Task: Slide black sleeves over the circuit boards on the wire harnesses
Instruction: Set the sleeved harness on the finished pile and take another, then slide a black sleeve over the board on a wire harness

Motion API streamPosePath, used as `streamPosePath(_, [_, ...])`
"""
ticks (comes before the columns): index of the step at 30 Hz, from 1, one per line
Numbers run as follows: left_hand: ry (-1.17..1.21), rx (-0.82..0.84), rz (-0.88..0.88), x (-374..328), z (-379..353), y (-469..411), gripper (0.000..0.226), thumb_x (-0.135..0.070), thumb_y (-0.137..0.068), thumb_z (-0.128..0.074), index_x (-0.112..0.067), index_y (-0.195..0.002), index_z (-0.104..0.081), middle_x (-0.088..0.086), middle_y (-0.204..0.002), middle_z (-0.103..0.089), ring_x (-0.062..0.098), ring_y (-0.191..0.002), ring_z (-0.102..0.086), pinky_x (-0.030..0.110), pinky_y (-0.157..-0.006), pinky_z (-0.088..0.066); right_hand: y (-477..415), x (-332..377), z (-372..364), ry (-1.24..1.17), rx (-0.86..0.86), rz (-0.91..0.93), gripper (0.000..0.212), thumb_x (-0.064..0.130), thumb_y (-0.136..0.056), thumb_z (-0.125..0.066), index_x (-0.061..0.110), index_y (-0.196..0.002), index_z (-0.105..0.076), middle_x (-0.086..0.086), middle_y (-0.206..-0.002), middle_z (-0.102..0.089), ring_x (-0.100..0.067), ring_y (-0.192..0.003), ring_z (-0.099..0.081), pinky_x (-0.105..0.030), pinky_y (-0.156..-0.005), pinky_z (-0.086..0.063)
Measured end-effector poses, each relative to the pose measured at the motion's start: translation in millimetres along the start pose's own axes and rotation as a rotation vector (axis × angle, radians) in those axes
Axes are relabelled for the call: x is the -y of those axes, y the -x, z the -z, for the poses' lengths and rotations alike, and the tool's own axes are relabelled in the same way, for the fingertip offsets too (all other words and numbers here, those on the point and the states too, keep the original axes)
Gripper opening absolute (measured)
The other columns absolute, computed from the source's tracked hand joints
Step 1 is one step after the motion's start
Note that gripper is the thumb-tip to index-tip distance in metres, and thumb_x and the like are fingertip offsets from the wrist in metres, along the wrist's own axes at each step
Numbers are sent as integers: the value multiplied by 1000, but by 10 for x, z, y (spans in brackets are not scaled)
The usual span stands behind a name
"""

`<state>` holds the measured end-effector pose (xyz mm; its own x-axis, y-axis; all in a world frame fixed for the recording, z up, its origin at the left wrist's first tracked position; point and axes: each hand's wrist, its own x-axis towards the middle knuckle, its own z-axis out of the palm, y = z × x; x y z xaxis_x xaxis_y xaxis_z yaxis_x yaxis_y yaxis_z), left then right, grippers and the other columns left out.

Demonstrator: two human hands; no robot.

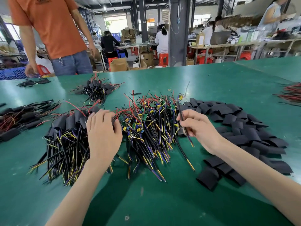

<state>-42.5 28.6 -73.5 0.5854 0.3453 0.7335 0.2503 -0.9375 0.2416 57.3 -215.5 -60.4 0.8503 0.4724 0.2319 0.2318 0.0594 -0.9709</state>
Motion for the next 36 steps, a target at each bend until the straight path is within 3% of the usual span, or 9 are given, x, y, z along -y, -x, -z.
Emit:
streamPosePath(2, [333,-22,10,-134,47,7,14,-16,-92,-56,-10,-101,-66,6,-104,-67,27,-100,-58,39,-96,-39,80,43,-79,-51,133,52,14,2,-78,-55,13,-84,-62,-3,-65,-43,-17,-53,-34,-21,-47,-27])
streamPosePath(6, [1465,578,715,-424,114,-8,47,-44,-93,-41,-3,-111,-56,15,-96,-73,23,-84,-70,32,-75,-57,249,96,-217,-196,560,-102,19,3,-74,-57,12,-89,-66,-4,-69,-49,-15,-50,-39,-14,-45,-35])
streamPosePath(10, [1674,696,933,-414,92,17,39,-22,-101,-36,12,-111,-51,15,-82,-71,19,-67,-69,26,-59,-57,382,106,-306,-111,863,-232,19,2,-80,-57,9,-98,-62,-4,-72,-52,-6,-48,-46,-13,-49,-40])
streamPosePath(15, [1741,588,1019,-273,86,-59,25,0,-99,-33,9,-110,-53,2,-66,-55,6,-45,-47,13,-40,-42,376,170,-256,111,866,-199,22,9,-84,-61,12,-105,-65,-6,-77,-60,-10,-52,-52,-23,-57,-41])
streamPosePath(20, [1588,632,986,-143,102,-90,26,-7,-101,-34,4,-110,-55,0,-68,-47,2,-39,-33,12,-29,-26,127,396,349,831,646,-94,31,28,-73,-79,25,-98,-59,9,-91,-57,7,-66,-47,-12,-64,-36])
streamPosePath(23, [1348,638,862,-116,115,-87,27,-13,-101,-39,-2,-111,-62,-2,-64,-51,4,-39,-30,13,-30,-21,62,404,717,1337,653,-328,54,37,-64,-83,27,-103,-47,10,-98,-47,0,-84,-49,-14,-69,-39])
streamPosePath(29, [922,513,572,-172,59,-2,28,-8,-97,-51,-19,-120,-62,2,-77,-57,6,-46,-44,18,-38,-38,-72,164,816,1271,554,-382,43,26,-68,-82,23,-99,-52,1,-99,-56,-17,-89,-55,-27,-75,-46])
streamPosePath(32, [671,413,255,-200,24,49,37,0,-94,-50,-22,-122,-62,8,-82,-61,18,-64,-58,29,-60,-55,-124,55,792,1287,450,-299,43,26,-71,-80,18,-108,-58,0,-99,-58,-19,-90,-57,-28,-77,-47])
streamPosePath(36, [389,396,-52,-221,-11,98,45,12,-88,-49,-8,-125,-61,11,-89,-61,27,-84,-58,32,-83,-44,-143,-45,756,1288,416,-244,48,31,-73,-78,11,-113,-61,0,-95,-57,-18,-89,-57,-25,-76,-43])
